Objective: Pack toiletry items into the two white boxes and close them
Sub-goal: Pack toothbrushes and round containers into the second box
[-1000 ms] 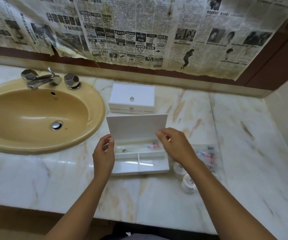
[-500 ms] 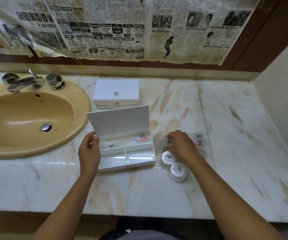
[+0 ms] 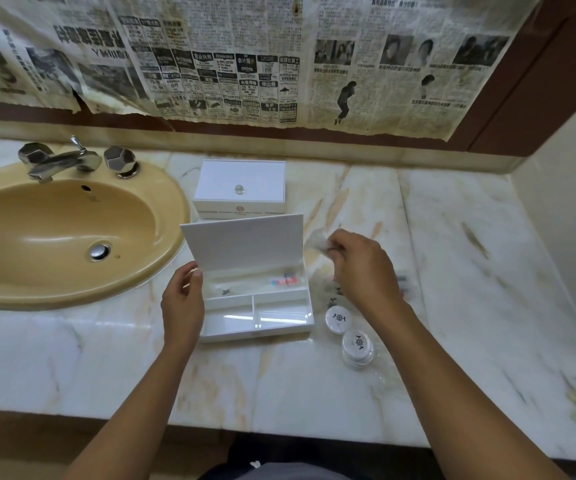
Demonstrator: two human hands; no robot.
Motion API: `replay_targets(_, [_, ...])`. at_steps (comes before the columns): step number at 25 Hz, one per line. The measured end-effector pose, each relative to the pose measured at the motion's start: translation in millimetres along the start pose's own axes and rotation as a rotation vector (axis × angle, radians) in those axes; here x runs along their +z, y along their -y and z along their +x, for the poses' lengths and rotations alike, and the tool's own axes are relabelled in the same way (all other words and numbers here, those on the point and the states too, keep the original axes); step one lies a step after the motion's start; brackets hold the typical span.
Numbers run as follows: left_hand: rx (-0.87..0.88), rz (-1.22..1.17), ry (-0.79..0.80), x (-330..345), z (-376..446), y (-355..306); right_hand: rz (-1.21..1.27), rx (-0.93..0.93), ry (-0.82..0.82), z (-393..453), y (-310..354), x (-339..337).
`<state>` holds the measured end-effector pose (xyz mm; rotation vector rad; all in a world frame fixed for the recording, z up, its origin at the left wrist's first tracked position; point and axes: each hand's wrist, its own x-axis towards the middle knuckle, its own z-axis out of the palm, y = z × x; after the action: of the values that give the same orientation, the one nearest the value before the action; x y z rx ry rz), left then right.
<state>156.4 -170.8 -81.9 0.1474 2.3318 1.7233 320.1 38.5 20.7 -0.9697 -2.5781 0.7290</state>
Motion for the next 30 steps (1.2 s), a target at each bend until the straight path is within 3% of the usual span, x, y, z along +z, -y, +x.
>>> replay_targets(3, [-0.002,-0.013,0.009,-1,1,1,0.169,-0.140,-0.070,3,47,-15])
replay_targets(7, [0.021,-0.028,0.016,-2,-1,-3,0.293,-0.306,0.015,1,96,8])
replay_targets(11, [-0.024,-0.058,0.017,-2,0,-3,0.029,-0.323,0.220,7,104,60])
replay_targets(16, [-0.082,-0.101,0.007,-1,2,0,-0.245,-0.296,0.353,10,106,112])
replay_targets(21, [-0.065,-0.090,0.026,-1,2,2,-0.234,-0.191,0.462,12,101,119])
replay_targets(26, [-0.026,-0.060,0.036,-2,-1,-3,-0.263,-0.287,0.406,6,109,107])
replay_targets(30, [-0.041,-0.067,0.032,-1,0,-2,-0.276,-0.218,0.662,-4,102,121])
